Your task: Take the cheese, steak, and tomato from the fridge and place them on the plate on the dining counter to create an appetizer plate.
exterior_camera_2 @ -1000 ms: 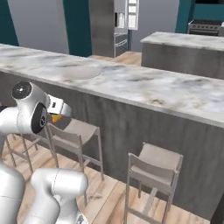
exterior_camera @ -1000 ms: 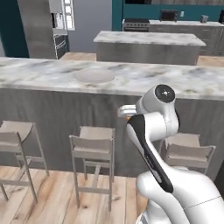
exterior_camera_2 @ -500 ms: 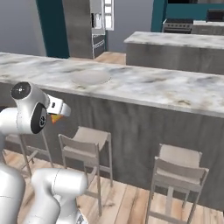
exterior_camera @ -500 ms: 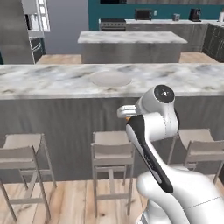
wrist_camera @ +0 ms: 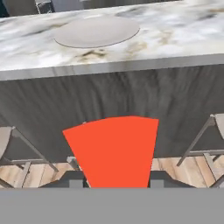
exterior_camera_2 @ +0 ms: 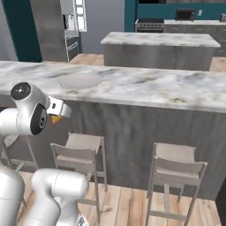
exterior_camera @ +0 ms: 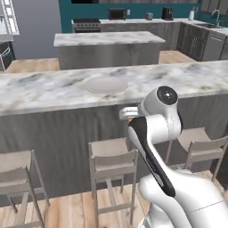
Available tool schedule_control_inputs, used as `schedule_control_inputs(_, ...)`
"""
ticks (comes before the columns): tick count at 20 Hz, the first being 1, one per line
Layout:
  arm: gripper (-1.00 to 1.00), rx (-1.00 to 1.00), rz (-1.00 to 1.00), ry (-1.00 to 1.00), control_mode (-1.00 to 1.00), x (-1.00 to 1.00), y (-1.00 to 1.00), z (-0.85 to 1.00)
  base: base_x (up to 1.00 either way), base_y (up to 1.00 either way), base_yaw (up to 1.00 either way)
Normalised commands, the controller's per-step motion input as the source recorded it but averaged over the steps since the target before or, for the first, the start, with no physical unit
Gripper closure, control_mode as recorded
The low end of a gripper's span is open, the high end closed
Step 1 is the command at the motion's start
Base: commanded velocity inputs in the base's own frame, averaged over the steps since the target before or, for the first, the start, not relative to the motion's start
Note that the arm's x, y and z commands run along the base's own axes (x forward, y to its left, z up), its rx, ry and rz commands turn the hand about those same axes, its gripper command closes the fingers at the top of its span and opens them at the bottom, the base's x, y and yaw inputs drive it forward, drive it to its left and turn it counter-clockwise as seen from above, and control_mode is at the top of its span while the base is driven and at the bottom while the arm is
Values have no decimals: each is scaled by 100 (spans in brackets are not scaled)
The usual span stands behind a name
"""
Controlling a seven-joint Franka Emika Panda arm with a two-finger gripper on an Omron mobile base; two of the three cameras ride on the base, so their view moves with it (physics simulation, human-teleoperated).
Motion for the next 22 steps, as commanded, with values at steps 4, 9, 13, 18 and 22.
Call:
schedule_control_inputs(4,100,0,0,0,100,0,0,0,72,8,-29)
schedule_control_inputs(9,100,0,0,0,100,0,0,0,83,39,-26)
schedule_control_inputs(13,100,0,0,0,100,0,0,0,72,61,-25)
schedule_control_inputs(18,100,0,-16,-10,-100,28,60,0,0,0,0)
schedule_control_inputs(22,100,0,-8,-8,-100,0,50,6,0,0,0)
